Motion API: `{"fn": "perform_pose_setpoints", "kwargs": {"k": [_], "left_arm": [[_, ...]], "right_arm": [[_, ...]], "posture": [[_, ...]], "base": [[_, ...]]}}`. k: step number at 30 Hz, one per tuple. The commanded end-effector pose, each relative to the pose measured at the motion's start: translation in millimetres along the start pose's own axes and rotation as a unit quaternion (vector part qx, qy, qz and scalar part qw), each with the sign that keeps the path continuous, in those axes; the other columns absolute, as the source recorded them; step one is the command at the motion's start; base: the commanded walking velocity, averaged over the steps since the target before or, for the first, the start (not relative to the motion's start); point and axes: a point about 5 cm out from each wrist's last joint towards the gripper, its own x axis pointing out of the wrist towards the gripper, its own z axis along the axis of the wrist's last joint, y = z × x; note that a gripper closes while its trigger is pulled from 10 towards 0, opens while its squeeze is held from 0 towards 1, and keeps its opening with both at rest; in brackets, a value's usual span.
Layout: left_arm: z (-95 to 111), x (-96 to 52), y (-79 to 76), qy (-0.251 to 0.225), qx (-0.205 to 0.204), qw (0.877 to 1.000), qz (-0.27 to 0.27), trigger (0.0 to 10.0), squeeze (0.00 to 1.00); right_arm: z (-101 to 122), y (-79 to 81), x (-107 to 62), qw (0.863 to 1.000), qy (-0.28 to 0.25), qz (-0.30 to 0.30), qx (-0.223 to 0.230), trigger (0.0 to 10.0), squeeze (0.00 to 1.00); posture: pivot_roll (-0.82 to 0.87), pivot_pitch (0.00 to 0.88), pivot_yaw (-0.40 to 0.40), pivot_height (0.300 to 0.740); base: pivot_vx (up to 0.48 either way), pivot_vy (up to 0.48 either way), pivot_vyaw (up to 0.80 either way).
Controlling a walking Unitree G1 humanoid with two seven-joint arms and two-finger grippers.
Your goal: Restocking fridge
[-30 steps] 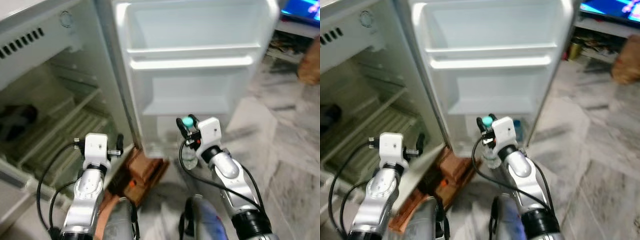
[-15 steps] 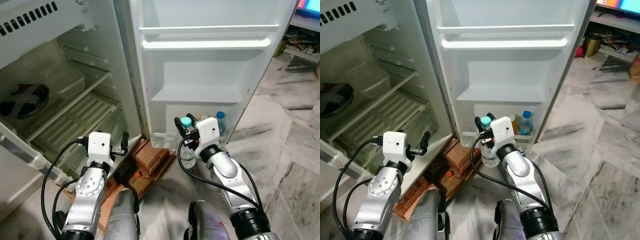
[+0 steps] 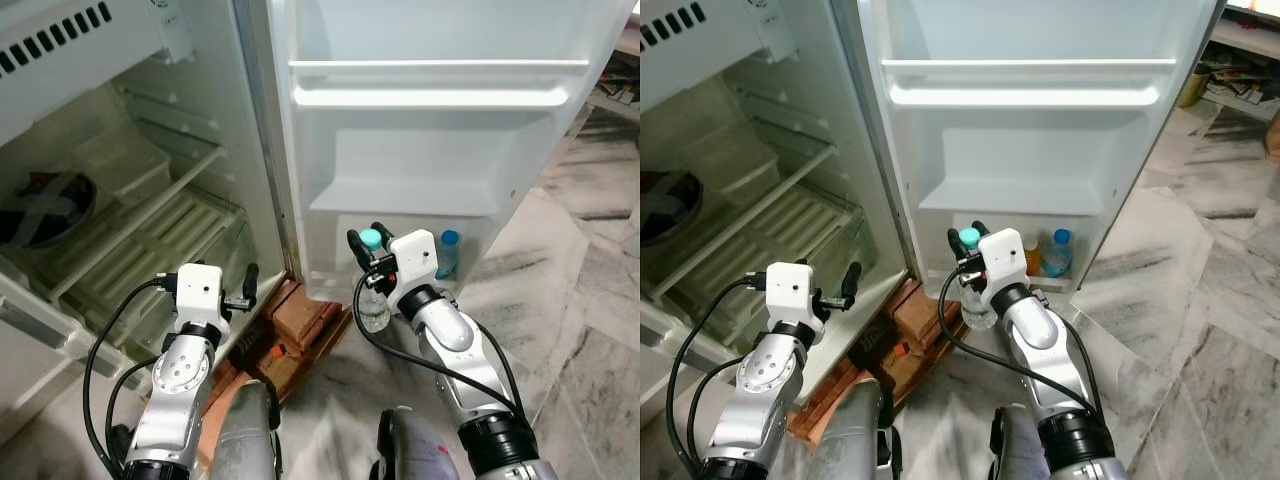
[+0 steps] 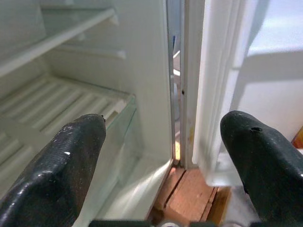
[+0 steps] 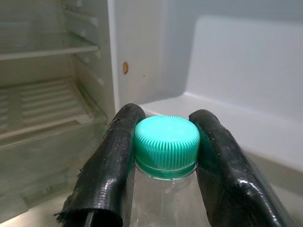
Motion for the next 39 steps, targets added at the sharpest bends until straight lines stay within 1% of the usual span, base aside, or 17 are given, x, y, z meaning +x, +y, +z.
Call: {"fn": "perform_pose_setpoints", "kwargs": {"k": [1, 16, 25, 31, 35, 36, 37, 39], "left_arm": [[1.7, -0.7, 2.2, -0.004, 0.003, 1.0, 0.0, 10.0, 0.0], [1.3, -0.5, 1.3, -0.004, 0.002, 1.0, -0.001, 10.0, 0.0], [0.5, -0.1, 1.5, 0.0, 0.001, 1.0, 0.011, 10.0, 0.0], [0.9, -2.6, 3.2, 0.002, 0.002, 1.0, 0.011, 10.0, 0.0], [0.1, -5.0, 3.6, 0.005, 0.006, 1.0, 0.012, 10.0, 0.0], [0.4, -5.9, 3.9, 0.006, 0.007, 1.0, 0.014, 10.0, 0.0], [0.4, -5.9, 3.9, 0.006, 0.007, 1.0, 0.014, 10.0, 0.0], [0.9, -6.8, 4.1, 0.005, 0.007, 1.0, 0.015, 10.0, 0.0]], "right_arm": [[4.2, 1.9, 1.8, 1.0, -0.01, 0.003, -0.009, 10.0, 0.0], [3.5, 1.2, 2.7, 1.0, -0.007, 0.0, -0.014, 10.0, 0.0], [-3.5, 1.3, 0.6, 1.0, 0.004, 0.0, -0.012, 10.0, 0.0], [-10.2, 4.8, 4.7, 1.0, 0.01, 0.009, -0.017, 10.0, 0.0], [-10.4, 8.8, 9.8, 1.0, 0.006, 0.017, -0.021, 10.0, 0.0], [-8.7, 10.4, 13.3, 0.999, -0.001, 0.022, -0.027, 10.0, 0.0], [-8.7, 10.4, 13.3, 0.999, -0.001, 0.022, -0.027, 10.0, 0.0], [-6.0, 10.7, 15.7, 0.999, -0.011, 0.025, -0.03, 10.0, 0.0]], "posture": [[0.03, 0.132, 0.051, 0.646], [0.03, 0.133, 0.049, 0.646], [0.04, 0.141, 0.05, 0.646], [0.05, 0.158, 0.056, 0.646], [0.07, 0.168, 0.057, 0.626], [0.07, 0.173, 0.058, 0.611], [0.07, 0.173, 0.058, 0.611], [0.07, 0.177, 0.059, 0.596]], "base": [[0.33, 0.0, 0.0], [0.328, 0.0, 0.0], [0.0, 0.0, 0.0], [0.0, 0.0, 0.0], [0.0, 0.0, 0.0], [0.0, 0.0, 0.0], [0.0, 0.0, 0.0], [0.0, 0.0, 0.0]]}}
